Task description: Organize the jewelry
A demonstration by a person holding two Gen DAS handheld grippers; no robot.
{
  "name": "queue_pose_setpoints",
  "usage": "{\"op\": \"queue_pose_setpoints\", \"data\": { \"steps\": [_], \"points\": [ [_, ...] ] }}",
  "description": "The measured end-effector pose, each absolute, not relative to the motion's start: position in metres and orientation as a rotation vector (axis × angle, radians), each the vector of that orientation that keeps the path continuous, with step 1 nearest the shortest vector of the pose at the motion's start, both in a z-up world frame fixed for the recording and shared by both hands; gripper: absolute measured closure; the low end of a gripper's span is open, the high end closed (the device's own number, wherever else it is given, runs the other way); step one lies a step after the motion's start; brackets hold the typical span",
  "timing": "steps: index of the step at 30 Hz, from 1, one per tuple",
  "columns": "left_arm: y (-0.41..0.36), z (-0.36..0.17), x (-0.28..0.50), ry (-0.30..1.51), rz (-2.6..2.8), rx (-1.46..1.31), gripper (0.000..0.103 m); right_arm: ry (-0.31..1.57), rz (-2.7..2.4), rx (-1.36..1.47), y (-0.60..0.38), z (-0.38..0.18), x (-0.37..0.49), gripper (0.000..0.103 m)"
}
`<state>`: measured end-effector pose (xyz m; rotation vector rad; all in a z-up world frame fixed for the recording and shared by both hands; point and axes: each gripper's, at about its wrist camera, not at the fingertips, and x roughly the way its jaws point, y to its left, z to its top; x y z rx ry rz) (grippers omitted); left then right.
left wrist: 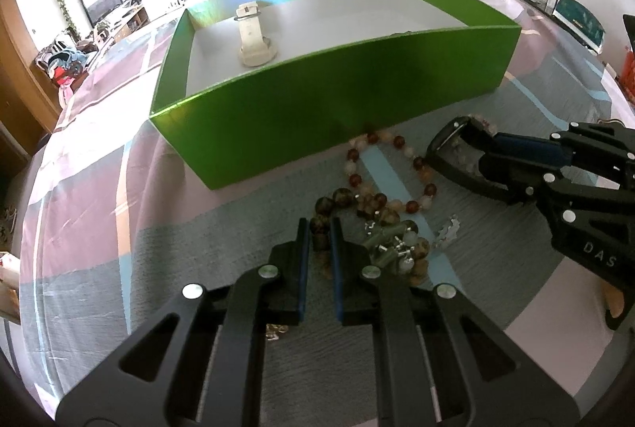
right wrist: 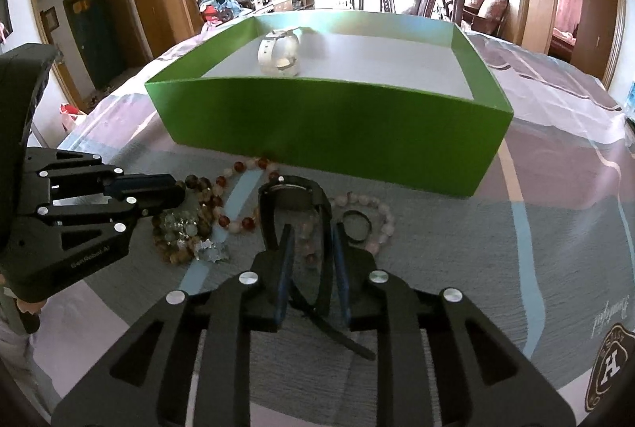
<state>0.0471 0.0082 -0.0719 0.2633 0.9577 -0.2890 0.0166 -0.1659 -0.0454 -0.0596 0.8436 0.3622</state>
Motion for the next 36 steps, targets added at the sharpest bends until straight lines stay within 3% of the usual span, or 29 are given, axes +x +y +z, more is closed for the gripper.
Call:
{"op": "queue_pose_setpoints", "data": {
  "steps": [3, 6, 10, 20, 29, 36],
  "points": [
    [0.010, -0.073, 0.047, 0.960, -0.286, 0.263, 0.090, 0.854, 0.362, -0.060, -0.167, -0.047, 0.016, 0.082],
    [0.010, -0.073, 0.047, 0.959, -0.285, 0.262, 0.090, 0.852, 0.347, -0.060, -0.168, -0.046, 0.017, 0.095],
    [0.009, -0.072, 0.048, 0.958, -0.283, 0.265, 0.092, 0.845, 0.344, -0.039, -0.172, -0.043, 0.017, 0.099],
    [0.015, -0.030, 0.031, 0.848, -0.299, 0.206, 0.092, 0.746, 0.347, 0.024, -0.185, -0.012, 0.006, 0.100],
    [0.019, 0.051, 0.007, 0.695, -0.330, 0.204, 0.092, 0.685, 0.371, 0.065, -0.196, 0.037, -0.003, 0.100],
    [0.022, 0.091, 0.031, 0.631, -0.287, 0.175, 0.092, 0.623, 0.291, 0.048, -0.202, 0.068, 0.026, 0.100]
  ]
}}
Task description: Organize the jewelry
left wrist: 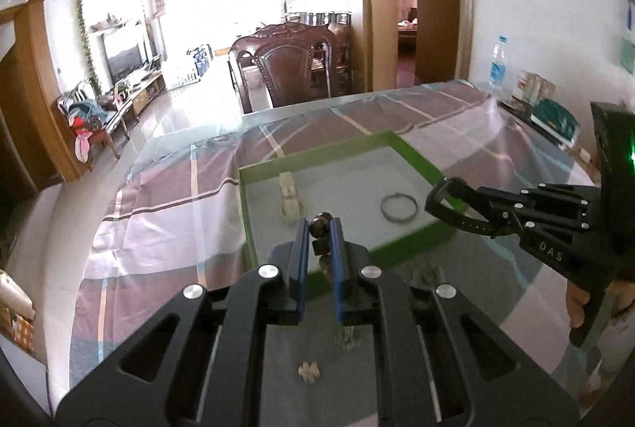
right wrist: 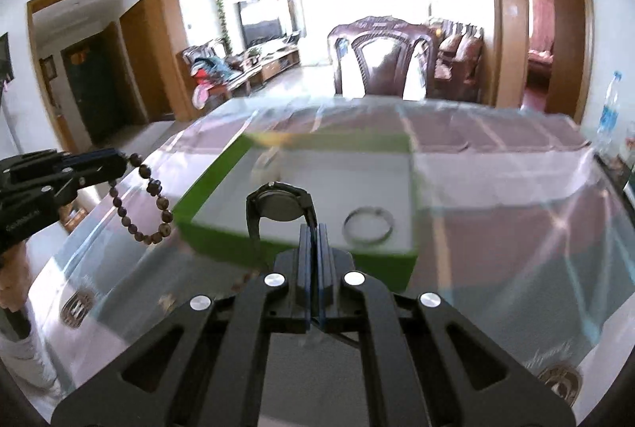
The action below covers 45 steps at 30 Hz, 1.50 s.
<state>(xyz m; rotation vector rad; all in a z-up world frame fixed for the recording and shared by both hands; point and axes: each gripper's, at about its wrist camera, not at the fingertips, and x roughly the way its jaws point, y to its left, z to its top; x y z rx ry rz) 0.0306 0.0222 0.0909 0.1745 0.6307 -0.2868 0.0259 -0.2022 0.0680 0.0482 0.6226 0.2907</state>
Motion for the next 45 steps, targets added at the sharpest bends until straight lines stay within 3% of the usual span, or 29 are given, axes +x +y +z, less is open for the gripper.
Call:
{"op": "queue_pose_setpoints", "data": {
  "steps": [5, 15, 16, 19, 25, 35, 45],
  "points": [
    [0.020, 0.088, 0.072, 0.620, -0.214, 0.162, 0.092, 0.626, 0.230, 0.055, -0.202, 0.070, 0.064, 0.100],
    [0.015, 0.023, 0.132, 0.795, -0.160, 0.117, 0.092, 0.775, 0.173, 0.052, -0.179, 0.019, 0.113, 0.099],
    [0.016, 0.020, 0.133, 0.798, -0.160, 0.114, 0.090, 0.776, 0.175, 0.046, -0.178, 0.018, 0.113, 0.094],
    [0.018, 0.017, 0.127, 0.801, -0.145, 0.125, 0.060, 0.743, 0.193, 0.029, -0.178, 0.025, 0.098, 0.056],
    [0.028, 0.019, 0.082, 0.815, -0.219, 0.150, 0.060, 0.744, 0.309, 0.009, -0.184, 0.037, 0.040, 0.056],
    [0.023, -0.053, 0.047, 0.976, -0.281, 0.243, 0.061, 0.874, 0.275, -0.116, -0.175, -0.030, 0.034, 0.056],
    [0.027, -0.071, 0.044, 0.923, -0.348, 0.204, 0.059, 0.938, 0.429, -0.248, -0.162, -0.046, 0.016, 0.055]
  ]
}}
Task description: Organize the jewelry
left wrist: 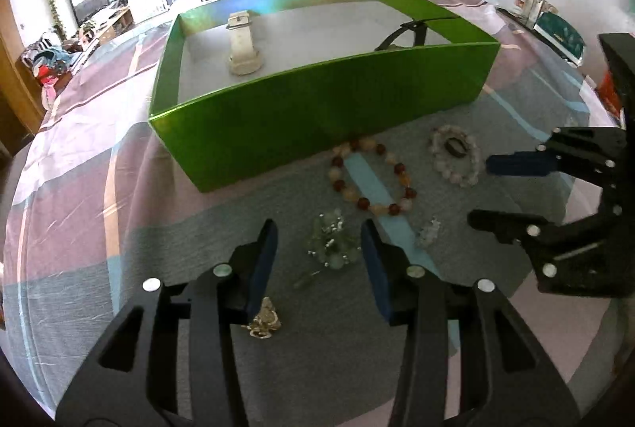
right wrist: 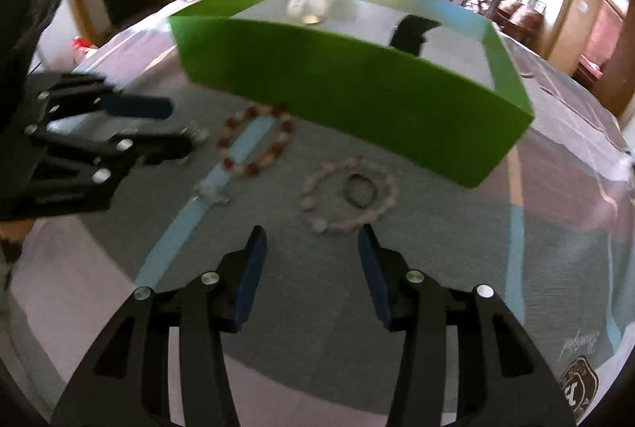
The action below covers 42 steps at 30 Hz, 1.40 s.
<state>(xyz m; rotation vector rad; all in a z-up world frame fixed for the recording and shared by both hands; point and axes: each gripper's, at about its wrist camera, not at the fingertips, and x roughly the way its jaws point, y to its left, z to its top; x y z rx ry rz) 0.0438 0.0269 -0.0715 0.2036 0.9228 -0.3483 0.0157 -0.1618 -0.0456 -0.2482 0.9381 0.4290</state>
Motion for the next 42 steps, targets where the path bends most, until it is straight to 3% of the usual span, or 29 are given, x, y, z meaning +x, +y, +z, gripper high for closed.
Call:
{"op": "queue_pose_setpoints", "data": {
  "steps": [6, 17, 27, 33, 39, 42],
  "points": [
    [0.023, -0.071, 0.046, 0.920, -0.296, 0.207, 0.060, 0.895, 0.335, -0.083, -0.188, -0.039, 0.030, 0.055],
    [0.025, -0.069, 0.047, 0.920, -0.281, 0.191, 0.060, 0.941, 0.406, -0.220, -0.171, -0.050, 0.016, 0.047],
    [0.053, -0.060, 0.056, 0.917, -0.242, 0.059, 0.057, 0.901, 0.302, -0.134, -0.181, -0.055, 0.030, 0.046],
    [0.068, -0.061, 0.063, 0.940, -0.227, -0.001, 0.053, 0.959, 0.339, -0.208, -0.178, -0.053, 0.025, 0.036],
    [0.063, -0.063, 0.062, 0.945, -0.244, 0.009, 0.050, 0.968, 0.306, -0.186, -0.189, -0.053, 0.022, 0.036],
    [0.056, -0.063, 0.058, 0.937, -0.267, 0.033, 0.049, 0.960, 0.304, -0.187, -0.191, -0.052, 0.023, 0.048]
  ]
}}
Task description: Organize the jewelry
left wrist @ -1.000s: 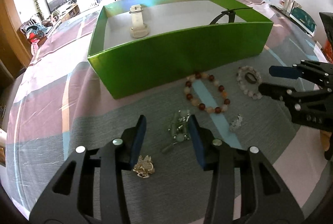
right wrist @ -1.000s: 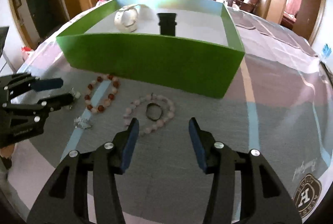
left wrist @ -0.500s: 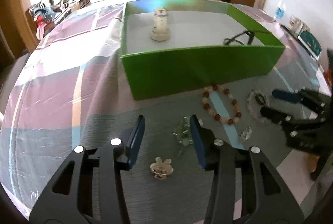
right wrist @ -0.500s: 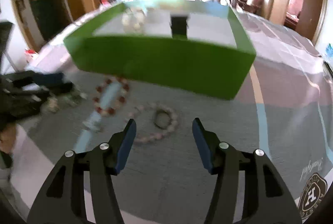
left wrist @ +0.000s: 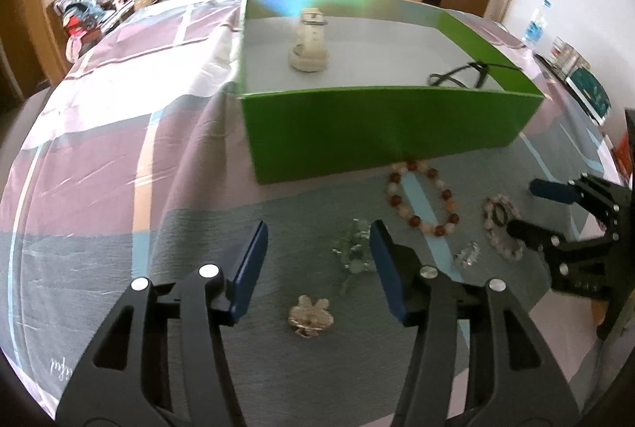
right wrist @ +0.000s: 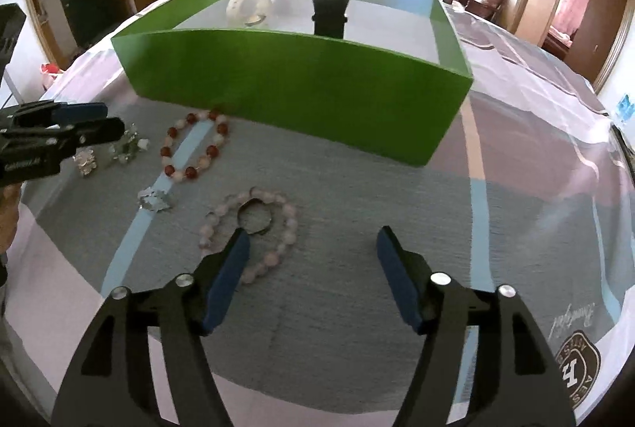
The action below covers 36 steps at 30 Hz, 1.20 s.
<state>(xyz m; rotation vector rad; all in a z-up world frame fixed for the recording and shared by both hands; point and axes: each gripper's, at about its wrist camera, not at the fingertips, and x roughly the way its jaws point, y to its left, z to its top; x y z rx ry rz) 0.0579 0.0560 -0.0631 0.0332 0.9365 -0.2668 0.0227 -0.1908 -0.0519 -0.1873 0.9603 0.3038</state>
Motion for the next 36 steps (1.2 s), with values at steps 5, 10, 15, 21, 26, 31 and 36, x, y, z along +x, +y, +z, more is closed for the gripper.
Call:
{"op": "queue_pose_setpoints", "data": {
  "steps": [5, 10, 15, 21, 26, 31, 36],
  "points": [
    [0.042, -0.064, 0.051, 0.923, -0.288, 0.089, 0.046, 0.944, 0.297, -0.194, -0.190, -0.051, 0.017, 0.054],
    [0.031, -0.068, 0.049, 0.905, -0.255, 0.155, 0.046, 0.941, 0.285, -0.187, -0.189, -0.050, 0.018, 0.054],
    [0.015, -0.071, 0.042, 0.874, -0.205, 0.237, 0.045, 0.936, 0.303, -0.223, -0.180, -0.050, 0.011, 0.054],
    [0.018, -0.071, 0.039, 0.872, -0.178, 0.254, 0.042, 0.915, 0.309, -0.261, -0.173, -0.050, 0.008, 0.054],
    [0.021, -0.072, 0.043, 0.887, -0.158, 0.245, 0.040, 0.912, 0.307, -0.249, -0.174, -0.051, 0.009, 0.053],
    [0.020, -0.074, 0.045, 0.899, -0.151, 0.251, 0.039, 0.908, 0.295, -0.244, -0.175, -0.051, 0.010, 0.048],
    [0.021, -0.075, 0.045, 0.899, -0.150, 0.249, 0.039, 0.908, 0.294, -0.242, -0.175, -0.051, 0.011, 0.048]
  ]
}}
